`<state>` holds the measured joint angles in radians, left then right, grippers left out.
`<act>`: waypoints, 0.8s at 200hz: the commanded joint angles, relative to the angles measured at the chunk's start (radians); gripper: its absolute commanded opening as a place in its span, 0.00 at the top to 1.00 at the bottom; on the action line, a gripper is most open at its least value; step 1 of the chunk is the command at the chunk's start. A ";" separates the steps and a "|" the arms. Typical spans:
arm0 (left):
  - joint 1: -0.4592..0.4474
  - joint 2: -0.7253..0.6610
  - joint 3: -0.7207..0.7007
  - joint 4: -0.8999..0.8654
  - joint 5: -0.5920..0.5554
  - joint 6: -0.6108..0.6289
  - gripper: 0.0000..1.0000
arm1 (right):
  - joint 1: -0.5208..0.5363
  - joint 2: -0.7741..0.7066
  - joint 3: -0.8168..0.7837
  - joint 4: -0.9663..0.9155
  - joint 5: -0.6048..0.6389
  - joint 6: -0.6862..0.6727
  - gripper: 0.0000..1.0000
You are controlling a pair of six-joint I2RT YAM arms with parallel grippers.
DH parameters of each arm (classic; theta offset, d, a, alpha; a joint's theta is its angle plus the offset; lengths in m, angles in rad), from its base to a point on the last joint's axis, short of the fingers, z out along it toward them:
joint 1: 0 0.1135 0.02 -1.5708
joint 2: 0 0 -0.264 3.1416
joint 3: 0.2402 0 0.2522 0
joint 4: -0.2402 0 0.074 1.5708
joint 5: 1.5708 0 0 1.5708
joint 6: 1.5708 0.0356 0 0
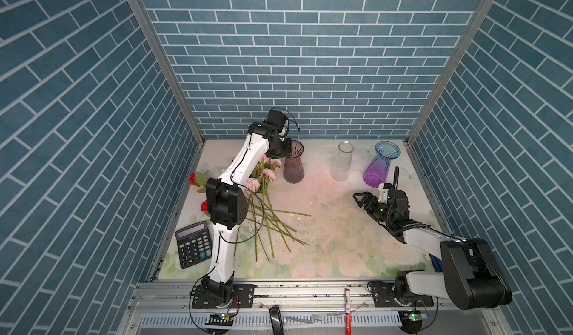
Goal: Arrange flowers in a vase
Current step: Pick up the vase from the top-center of the table.
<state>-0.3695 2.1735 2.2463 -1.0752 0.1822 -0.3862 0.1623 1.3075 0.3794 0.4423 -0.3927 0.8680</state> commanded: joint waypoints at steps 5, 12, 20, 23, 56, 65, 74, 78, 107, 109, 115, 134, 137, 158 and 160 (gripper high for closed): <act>0.001 -0.014 0.001 -0.058 -0.007 0.009 0.80 | -0.006 -0.024 -0.016 0.019 -0.007 0.034 0.12; 0.002 -0.024 -0.005 -0.057 0.002 0.008 0.86 | -0.006 -0.024 -0.017 0.019 -0.006 0.035 0.12; 0.000 -0.038 -0.017 -0.054 0.010 0.006 0.90 | -0.006 -0.024 -0.016 0.019 -0.006 0.035 0.12; 0.000 -0.043 -0.022 -0.053 0.013 0.006 0.91 | -0.006 -0.024 -0.016 0.019 -0.006 0.035 0.13; -0.006 -0.155 -0.106 -0.038 0.049 0.019 1.00 | -0.006 -0.031 -0.021 0.016 -0.005 0.035 0.13; -0.007 -0.197 -0.143 -0.027 0.075 0.023 1.00 | -0.006 -0.034 -0.020 0.016 -0.003 0.035 0.13; -0.010 -0.238 -0.187 -0.013 0.112 0.025 1.00 | -0.006 -0.034 -0.021 0.016 -0.002 0.035 0.12; -0.013 -0.256 -0.208 -0.005 0.128 0.024 1.00 | -0.006 -0.033 -0.020 0.015 -0.002 0.036 0.12; -0.022 -0.362 -0.391 0.056 0.232 0.000 1.00 | -0.007 -0.032 -0.017 0.014 -0.007 0.041 0.12; -0.023 -0.370 -0.406 0.061 0.234 -0.001 1.00 | -0.007 -0.033 -0.015 0.011 -0.008 0.042 0.13; -0.025 -0.394 -0.452 0.079 0.238 -0.007 1.00 | -0.009 -0.040 -0.014 0.003 -0.008 0.040 0.12; -0.034 -0.467 -0.580 0.138 0.247 -0.028 0.99 | -0.010 -0.059 -0.012 -0.012 0.000 0.037 0.12; -0.035 -0.474 -0.594 0.142 0.246 -0.031 0.99 | -0.010 -0.059 -0.013 -0.013 0.000 0.036 0.12; -0.043 -0.510 -0.657 0.156 0.234 -0.030 0.98 | -0.010 -0.043 -0.006 -0.011 -0.007 0.035 0.12; -0.044 -0.512 -0.661 0.156 0.233 -0.030 0.98 | -0.010 -0.041 -0.005 -0.010 -0.009 0.035 0.13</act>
<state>-0.4030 1.7161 1.6260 -1.0142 0.3824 -0.4065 0.1558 1.2690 0.3710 0.4324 -0.3931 0.8684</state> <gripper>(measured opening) 0.111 0.875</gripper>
